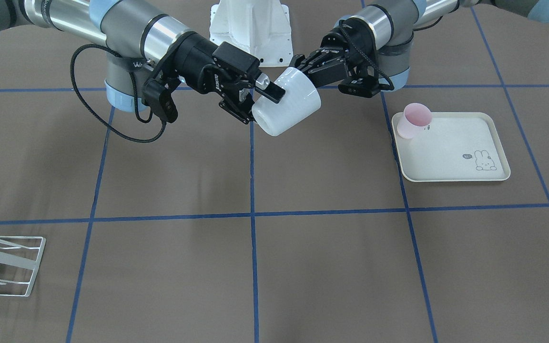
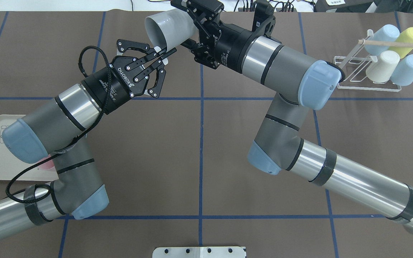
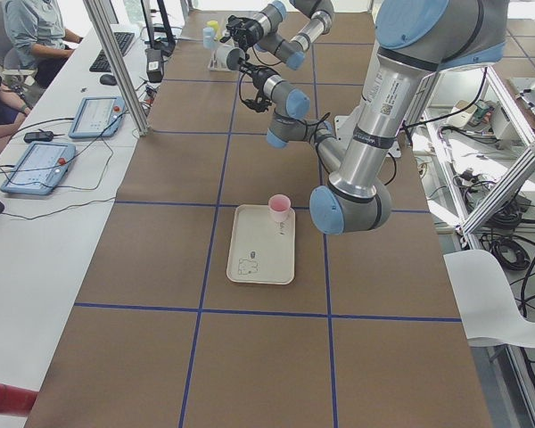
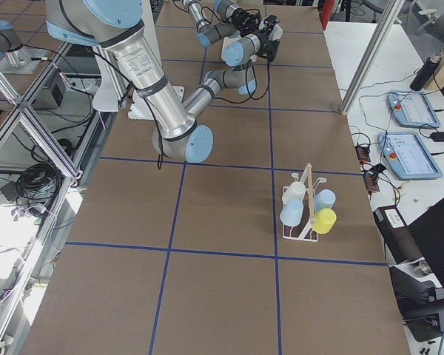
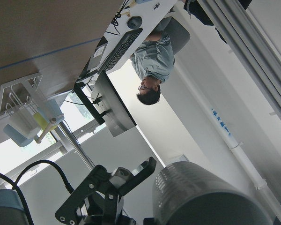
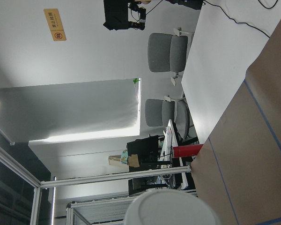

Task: Transfer IKEA cup to right arm and place on rack

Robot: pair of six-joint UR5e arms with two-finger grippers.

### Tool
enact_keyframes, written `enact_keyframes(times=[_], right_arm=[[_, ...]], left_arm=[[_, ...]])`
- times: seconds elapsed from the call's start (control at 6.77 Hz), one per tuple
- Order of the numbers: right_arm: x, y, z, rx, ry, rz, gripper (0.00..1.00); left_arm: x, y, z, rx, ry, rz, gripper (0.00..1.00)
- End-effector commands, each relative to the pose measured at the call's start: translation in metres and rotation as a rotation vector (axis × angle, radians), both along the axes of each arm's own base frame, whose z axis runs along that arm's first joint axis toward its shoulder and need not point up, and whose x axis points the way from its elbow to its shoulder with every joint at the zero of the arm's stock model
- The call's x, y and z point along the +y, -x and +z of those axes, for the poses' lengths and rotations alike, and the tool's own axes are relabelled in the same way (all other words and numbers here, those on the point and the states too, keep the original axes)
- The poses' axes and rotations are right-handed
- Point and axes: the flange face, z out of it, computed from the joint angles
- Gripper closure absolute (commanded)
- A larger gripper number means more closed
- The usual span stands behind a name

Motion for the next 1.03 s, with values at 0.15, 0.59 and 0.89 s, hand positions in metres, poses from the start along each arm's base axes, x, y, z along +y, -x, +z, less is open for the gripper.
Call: enact_keyframes(times=[0.15,0.59,0.89], right_arm=[[0.0014,0.0016,0.0015,0.001,0.000,-0.004,0.04],[0.0029,0.0027,0.0014,-0.001,-0.002,-0.007,0.81],[0.0040,0.0018,-0.0007,-0.005,-0.006,-0.010,1.00]], left_arm=[[0.0046,-0.0043,-0.0010,-0.003,-0.002,-0.001,1.00],[0.0046,-0.0025,-0.0029,0.003,-0.005,-0.003,1.00],[0.0053,-0.0012,-0.0028,-0.001,-0.009,-0.006,0.01]])
